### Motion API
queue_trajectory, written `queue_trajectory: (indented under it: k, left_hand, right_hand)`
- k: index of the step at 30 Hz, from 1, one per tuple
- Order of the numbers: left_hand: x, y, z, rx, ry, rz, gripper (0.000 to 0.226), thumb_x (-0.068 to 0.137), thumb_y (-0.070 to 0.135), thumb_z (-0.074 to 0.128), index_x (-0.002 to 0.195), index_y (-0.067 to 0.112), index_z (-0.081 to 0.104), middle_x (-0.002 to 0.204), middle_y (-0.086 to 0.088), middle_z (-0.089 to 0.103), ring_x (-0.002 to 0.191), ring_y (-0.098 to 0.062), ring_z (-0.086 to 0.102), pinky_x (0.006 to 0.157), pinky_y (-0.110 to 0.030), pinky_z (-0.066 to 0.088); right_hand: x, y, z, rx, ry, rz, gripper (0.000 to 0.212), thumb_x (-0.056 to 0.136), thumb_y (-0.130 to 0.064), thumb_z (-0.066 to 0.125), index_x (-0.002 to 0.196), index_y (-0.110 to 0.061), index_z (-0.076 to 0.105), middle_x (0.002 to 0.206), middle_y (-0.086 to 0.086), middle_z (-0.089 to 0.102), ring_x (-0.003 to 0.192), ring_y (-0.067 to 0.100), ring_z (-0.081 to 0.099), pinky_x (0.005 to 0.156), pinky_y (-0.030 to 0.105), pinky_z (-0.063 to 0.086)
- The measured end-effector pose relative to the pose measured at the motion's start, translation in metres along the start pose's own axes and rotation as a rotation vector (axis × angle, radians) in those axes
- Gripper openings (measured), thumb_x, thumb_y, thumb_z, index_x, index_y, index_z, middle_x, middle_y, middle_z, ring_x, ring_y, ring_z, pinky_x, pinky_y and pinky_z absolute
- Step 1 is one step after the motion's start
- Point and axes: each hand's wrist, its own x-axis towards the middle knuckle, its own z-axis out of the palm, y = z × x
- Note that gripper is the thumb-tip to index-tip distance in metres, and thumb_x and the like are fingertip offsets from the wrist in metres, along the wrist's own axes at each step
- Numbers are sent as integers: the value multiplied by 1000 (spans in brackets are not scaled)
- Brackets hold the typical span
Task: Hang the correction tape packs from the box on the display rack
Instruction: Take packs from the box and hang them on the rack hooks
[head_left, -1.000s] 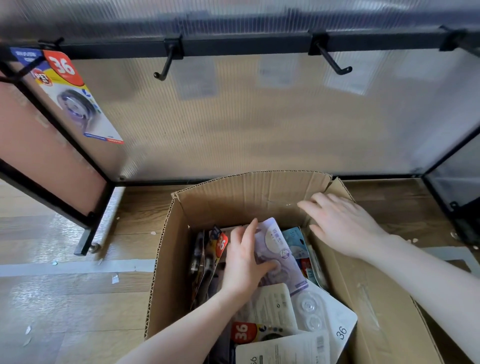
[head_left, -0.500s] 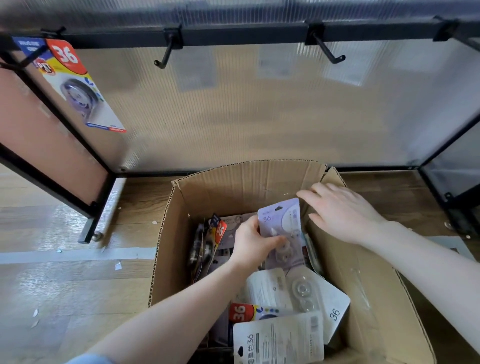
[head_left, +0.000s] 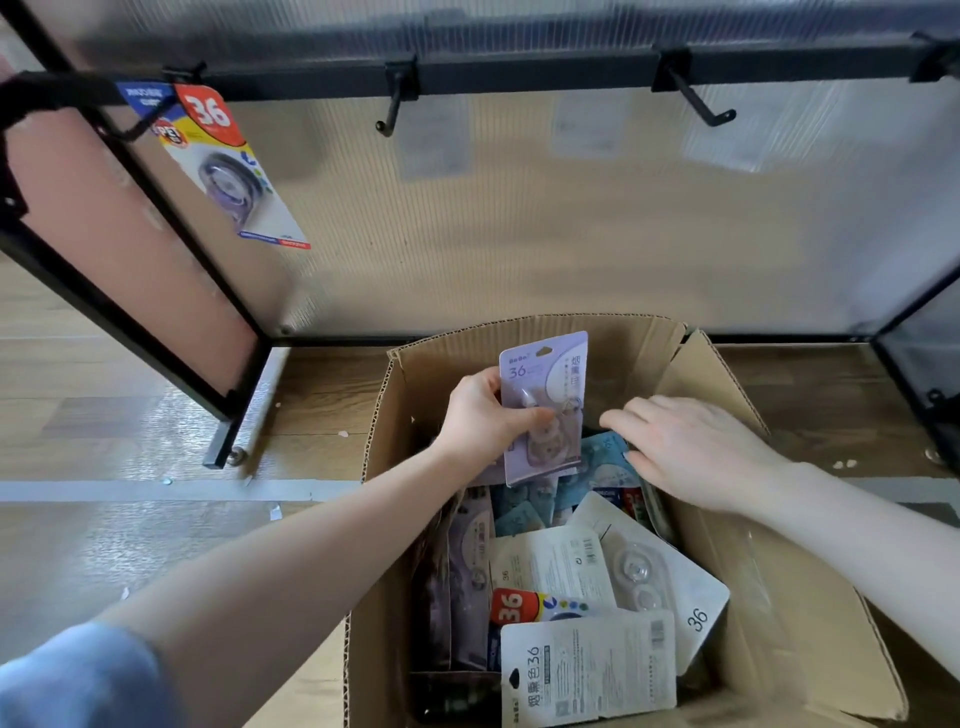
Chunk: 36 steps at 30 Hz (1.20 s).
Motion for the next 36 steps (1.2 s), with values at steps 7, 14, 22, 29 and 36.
queue_trajectory:
  k: [7,14,22,29,36]
  left_hand:
    - [-6,8,-28,-3,43,47,26,71,3,80,91,12,67,90,1,73,83,-14,70,74,-34,60]
    - [-13,7,-41,58,68,99,26,71,3,79,86,19,64,87,3,70,80,-14,68,69,-31,58]
    - [-13,0,-42,125,41,79,39,69,8,83,103,4,65,102,-7,71,93,-24,69,77,-42,58]
    - [-12,-6,-43,156,28,75,39,70,12,82,105,8,66,100,-1,71,88,-13,66,82,-33,55]
    - [-11,-8,-43,156,-3,79,38,72,11,81,107,10,65,101,2,70,89,-10,64,79,-27,55]
  right_hand:
    - [0,-18,19,-34,87,-112,40,59,-21,82,95,-17,65,72,-2,57,62,18,59,52,29,50]
    - [-7,-50,37,-18,17,-300,39,56,-22,82,92,-14,65,70,-1,59,59,19,60,49,29,51]
    - [-16,-84,40,127,-192,-410,28,92,-23,48,119,-17,53,101,1,59,94,21,59,76,37,51]
    - [-10,-90,47,187,-402,-389,29,97,-31,34,110,-20,59,100,-3,63,95,15,59,84,33,50]
    - [-5,-90,46,334,-601,-299,13,88,-37,58,81,-26,56,77,-13,54,68,0,47,66,22,46]
